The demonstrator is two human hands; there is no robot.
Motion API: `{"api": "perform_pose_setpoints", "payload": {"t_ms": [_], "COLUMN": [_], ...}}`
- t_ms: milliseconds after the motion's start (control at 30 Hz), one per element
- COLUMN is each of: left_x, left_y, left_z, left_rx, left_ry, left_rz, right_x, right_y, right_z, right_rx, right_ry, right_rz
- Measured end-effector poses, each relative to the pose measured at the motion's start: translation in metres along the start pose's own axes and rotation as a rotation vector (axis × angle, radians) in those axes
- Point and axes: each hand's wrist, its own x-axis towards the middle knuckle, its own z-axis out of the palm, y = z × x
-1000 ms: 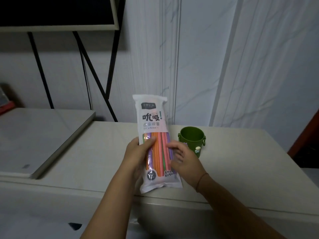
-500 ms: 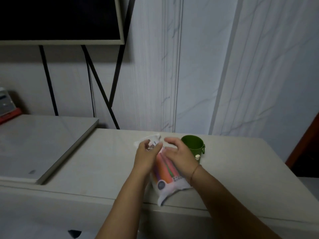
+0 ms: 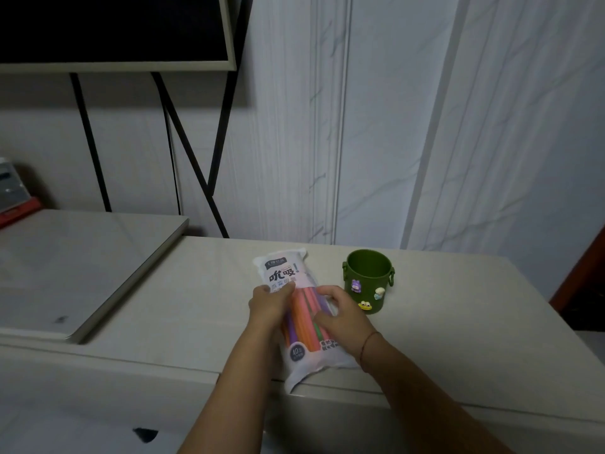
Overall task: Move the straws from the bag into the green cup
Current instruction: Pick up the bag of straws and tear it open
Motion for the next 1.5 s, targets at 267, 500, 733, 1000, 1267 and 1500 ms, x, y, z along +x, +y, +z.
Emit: {"api": "perform_pose_setpoints", "payload": {"t_ms": [267, 500, 733, 1000, 1267, 1500], "left_x": [-0.012, -0.039, -0.072, -0.119, -0.14, -0.141], "left_y": [0.008, 0.034, 0.049, 0.081, 0.114, 0.136], "left_z": [0.003, -0.004, -0.005, -0.015, -0.028, -0.028], "left_rx": [-0.158, -0.27, -0.186, -0.356, -0.219, 0.016], "left_ry": [-0.056, -0.083, -0.057, -0.282, -0.286, -0.375], "left_rz": [-0.034, 0.195, 0.49, 0.705, 0.572, 0.52], "right_x": [0.003, 0.0, -0.004, -0.016, -0.028, -0.029], "right_y": [0.009, -0.012, -0.066, -0.119, -0.167, -0.179], "right_z": [0.006, 0.002, -0.019, -0.04, -0.067, -0.075], "right_rx": [0.001, 0.083, 0.283, 0.259, 0.308, 0.453], "right_ry": [-0.071, 0.007, 0.111, 0.161, 0.13, -0.015], "right_rz": [-0.023, -0.238, -0.339, -0.387, -0.247, -0.035]}}
